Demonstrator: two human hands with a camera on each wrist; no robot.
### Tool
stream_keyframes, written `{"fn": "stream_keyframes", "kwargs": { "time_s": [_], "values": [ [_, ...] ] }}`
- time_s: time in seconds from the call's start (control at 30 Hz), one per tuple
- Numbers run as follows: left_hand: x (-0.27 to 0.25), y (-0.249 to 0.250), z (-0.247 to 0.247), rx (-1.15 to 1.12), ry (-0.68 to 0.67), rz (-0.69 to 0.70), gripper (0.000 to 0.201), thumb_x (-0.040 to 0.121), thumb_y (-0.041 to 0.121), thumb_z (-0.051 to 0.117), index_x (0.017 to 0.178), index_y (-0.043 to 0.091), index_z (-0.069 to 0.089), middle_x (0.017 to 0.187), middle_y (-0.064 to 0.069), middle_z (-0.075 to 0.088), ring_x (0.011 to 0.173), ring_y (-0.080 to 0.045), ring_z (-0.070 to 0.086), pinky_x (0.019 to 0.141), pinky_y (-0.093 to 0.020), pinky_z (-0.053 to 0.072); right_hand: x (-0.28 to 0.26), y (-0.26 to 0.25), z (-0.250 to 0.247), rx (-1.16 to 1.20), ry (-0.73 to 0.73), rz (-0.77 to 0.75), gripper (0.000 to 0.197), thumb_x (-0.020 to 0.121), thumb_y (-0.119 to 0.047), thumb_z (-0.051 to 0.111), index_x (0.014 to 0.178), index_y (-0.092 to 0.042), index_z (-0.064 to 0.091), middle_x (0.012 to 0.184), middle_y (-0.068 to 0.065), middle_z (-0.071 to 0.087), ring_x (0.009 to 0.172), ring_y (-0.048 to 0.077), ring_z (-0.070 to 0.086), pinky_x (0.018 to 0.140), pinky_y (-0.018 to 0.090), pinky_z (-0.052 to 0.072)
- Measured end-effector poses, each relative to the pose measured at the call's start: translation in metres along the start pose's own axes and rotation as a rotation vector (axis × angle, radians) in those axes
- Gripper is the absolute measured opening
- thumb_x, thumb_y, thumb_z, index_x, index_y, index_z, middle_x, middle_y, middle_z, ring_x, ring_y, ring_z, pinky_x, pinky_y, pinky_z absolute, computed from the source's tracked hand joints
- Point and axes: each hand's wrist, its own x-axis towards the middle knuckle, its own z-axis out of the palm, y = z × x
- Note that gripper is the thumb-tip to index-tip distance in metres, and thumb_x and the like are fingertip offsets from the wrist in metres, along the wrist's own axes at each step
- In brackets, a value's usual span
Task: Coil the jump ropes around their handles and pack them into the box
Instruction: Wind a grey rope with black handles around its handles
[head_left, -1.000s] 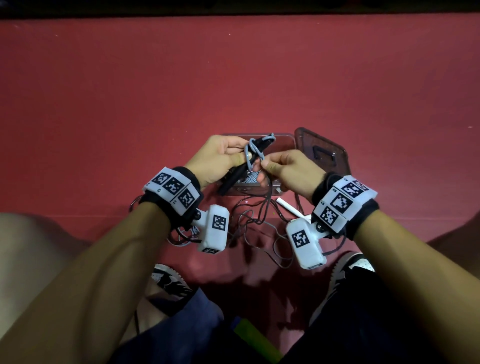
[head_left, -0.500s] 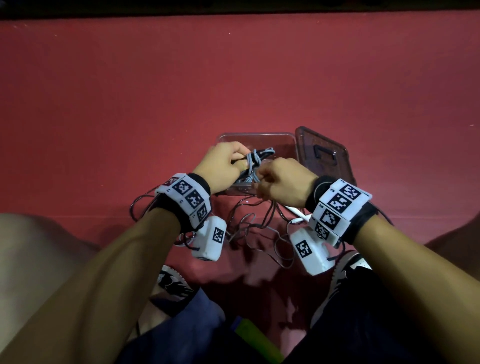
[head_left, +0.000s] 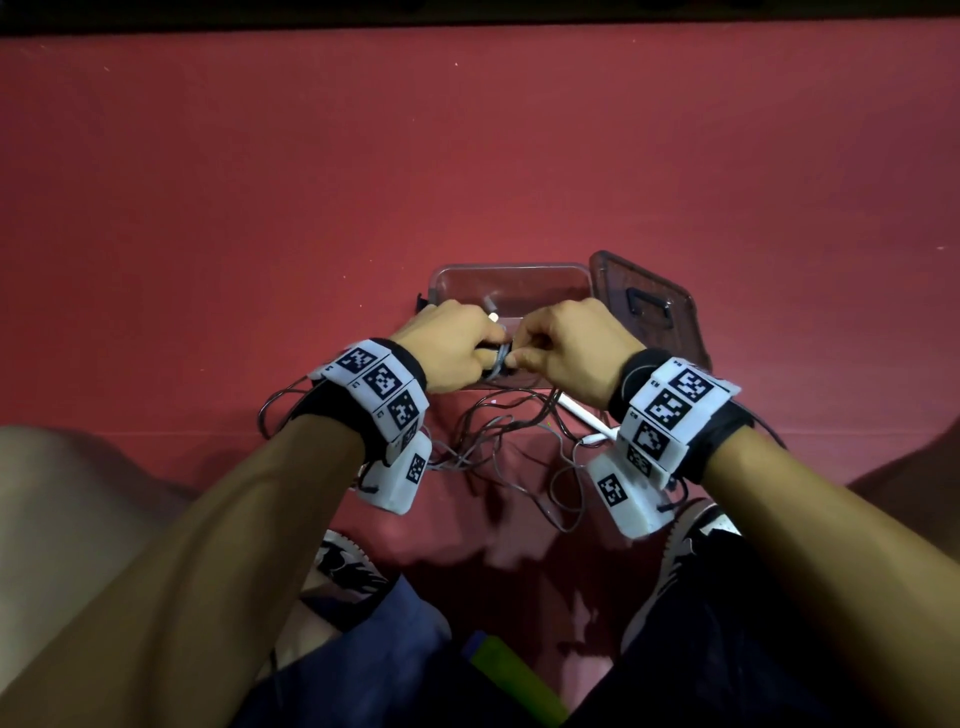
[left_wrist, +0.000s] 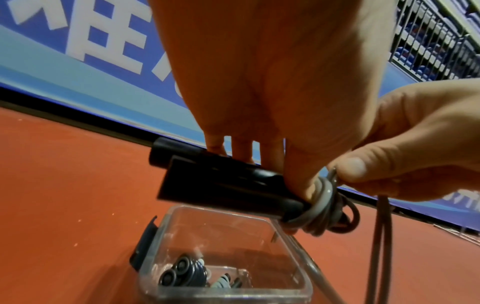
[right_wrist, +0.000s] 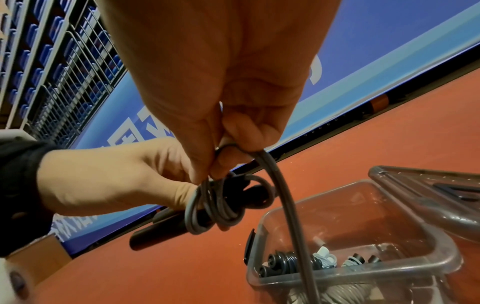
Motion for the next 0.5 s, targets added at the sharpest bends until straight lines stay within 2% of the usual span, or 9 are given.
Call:
{"fn": "stream_keyframes", "kwargs": {
  "time_s": [0.1, 0.2, 0.27, 0.33, 0.37, 0.43, 0.5],
  "values": [
    [-0.002, 0.001, 0.003, -0.073, -0.056, -0.002, 0.012, 0.094, 0.017, 0.056, 0.087, 0.015, 0.065, 0.072, -0.006, 0.059, 0.076, -0.031, 0.059, 0.07, -0.037, 0.051, 0.002, 0.004, 0.001, 0.019, 0.015, 0.008, 0.018, 0.088, -0.038, 0.072, 0.08, -0.023, 0.065, 0.08, -0.002, 0.069, 0.081, 0.021, 0.062, 0.072, 0.03, 0.046],
    [-0.004, 0.004, 0.005, -0.162, -0.098, 0.01, 0.014, 0.093, 0.005, 0.052, 0.084, 0.006, 0.063, 0.067, -0.005, 0.051, 0.062, -0.019, 0.048, 0.06, -0.031, 0.041, 0.002, 0.006, 0.001, 0.044, 0.031, -0.018, 0.02, 0.088, -0.037, 0.073, 0.088, -0.018, 0.068, 0.087, 0.0, 0.071, 0.084, 0.02, 0.063, 0.074, 0.028, 0.043],
    [-0.006, 0.006, 0.004, -0.224, -0.14, 0.012, 0.018, 0.09, -0.002, 0.049, 0.084, 0.006, 0.064, 0.064, -0.004, 0.047, 0.057, -0.015, 0.041, 0.056, -0.029, 0.035, 0.001, 0.007, 0.002, 0.051, 0.036, -0.033, 0.021, 0.088, -0.038, 0.073, 0.09, -0.018, 0.069, 0.088, -0.002, 0.071, 0.087, 0.02, 0.064, 0.077, 0.029, 0.046],
    [-0.007, 0.006, 0.002, -0.276, -0.186, 0.028, 0.028, 0.087, -0.005, 0.049, 0.095, 0.011, 0.07, 0.071, -0.014, 0.057, 0.06, -0.018, 0.047, 0.057, -0.034, 0.039, 0.002, 0.008, 0.003, 0.05, 0.056, -0.033, 0.02, 0.086, -0.042, 0.073, 0.089, -0.022, 0.068, 0.089, -0.005, 0.068, 0.088, 0.021, 0.063, 0.081, 0.036, 0.052],
    [-0.008, 0.006, 0.001, -0.297, -0.195, 0.041, 0.033, 0.087, -0.004, 0.051, 0.104, 0.014, 0.072, 0.082, -0.019, 0.065, 0.066, -0.022, 0.054, 0.061, -0.038, 0.046, 0.002, 0.01, 0.002, 0.05, 0.061, -0.029, 0.02, 0.085, -0.043, 0.073, 0.088, -0.023, 0.068, 0.089, -0.006, 0.065, 0.088, 0.02, 0.062, 0.081, 0.039, 0.052],
    [-0.009, 0.006, -0.001, -0.33, -0.185, 0.04, 0.038, 0.089, 0.001, 0.056, 0.118, 0.02, 0.072, 0.107, -0.016, 0.073, 0.091, -0.029, 0.067, 0.082, -0.045, 0.054, 0.003, 0.013, -0.001, 0.071, 0.059, -0.015, 0.019, 0.084, -0.045, 0.074, 0.085, -0.026, 0.068, 0.09, -0.005, 0.062, 0.088, 0.019, 0.061, 0.082, 0.04, 0.052],
    [-0.01, 0.005, -0.001, -0.319, -0.162, 0.02, 0.038, 0.092, 0.008, 0.06, 0.125, 0.025, 0.07, 0.12, -0.008, 0.072, 0.112, -0.027, 0.065, 0.099, -0.046, 0.051, 0.004, 0.016, -0.003, 0.093, 0.044, 0.003, 0.019, 0.085, -0.048, 0.072, 0.08, -0.031, 0.064, 0.086, -0.007, 0.067, 0.085, 0.017, 0.063, 0.08, 0.041, 0.054]
  ]
}}
